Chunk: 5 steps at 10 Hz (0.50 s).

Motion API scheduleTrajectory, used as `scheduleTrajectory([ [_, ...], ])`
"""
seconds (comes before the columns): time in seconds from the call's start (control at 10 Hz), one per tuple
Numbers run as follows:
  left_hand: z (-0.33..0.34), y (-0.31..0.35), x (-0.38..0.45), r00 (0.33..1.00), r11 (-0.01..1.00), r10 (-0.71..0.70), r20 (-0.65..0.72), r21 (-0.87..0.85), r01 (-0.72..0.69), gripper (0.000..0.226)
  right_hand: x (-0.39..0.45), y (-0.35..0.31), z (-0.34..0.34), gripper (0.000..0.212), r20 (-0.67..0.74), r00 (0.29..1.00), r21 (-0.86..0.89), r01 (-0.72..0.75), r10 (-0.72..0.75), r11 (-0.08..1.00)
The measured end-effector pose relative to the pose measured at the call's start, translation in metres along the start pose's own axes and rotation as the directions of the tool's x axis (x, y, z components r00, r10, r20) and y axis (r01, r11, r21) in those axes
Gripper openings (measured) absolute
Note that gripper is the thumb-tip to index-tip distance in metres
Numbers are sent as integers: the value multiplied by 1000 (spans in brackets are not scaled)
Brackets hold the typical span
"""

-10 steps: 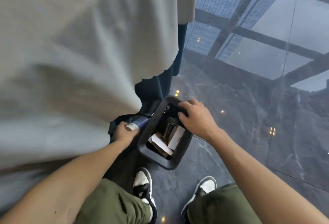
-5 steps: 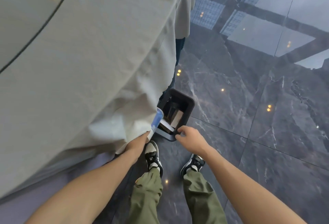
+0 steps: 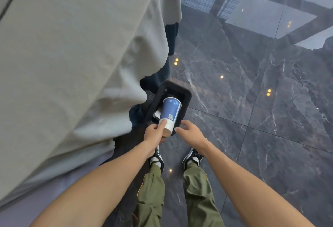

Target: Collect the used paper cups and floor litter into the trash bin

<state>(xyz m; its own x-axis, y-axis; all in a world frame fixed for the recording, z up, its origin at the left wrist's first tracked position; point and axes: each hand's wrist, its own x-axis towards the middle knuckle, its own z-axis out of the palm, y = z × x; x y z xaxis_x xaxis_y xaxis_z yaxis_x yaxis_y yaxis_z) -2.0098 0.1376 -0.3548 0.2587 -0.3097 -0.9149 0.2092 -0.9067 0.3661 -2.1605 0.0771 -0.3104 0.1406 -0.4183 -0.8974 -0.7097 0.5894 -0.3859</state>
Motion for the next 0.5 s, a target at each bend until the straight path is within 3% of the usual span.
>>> scheduleTrajectory([
  [0.3, -6, 4, 22, 996, 997, -70, 63, 31, 68, 51, 11, -15, 9, 53, 9, 1000, 170, 10, -12, 985],
  [0.5, -26, -6, 19, 998, 958, -46, -33, 281, 53, 54, 10, 2, 4, 62, -15, 998, 21, -60, 60, 998],
])
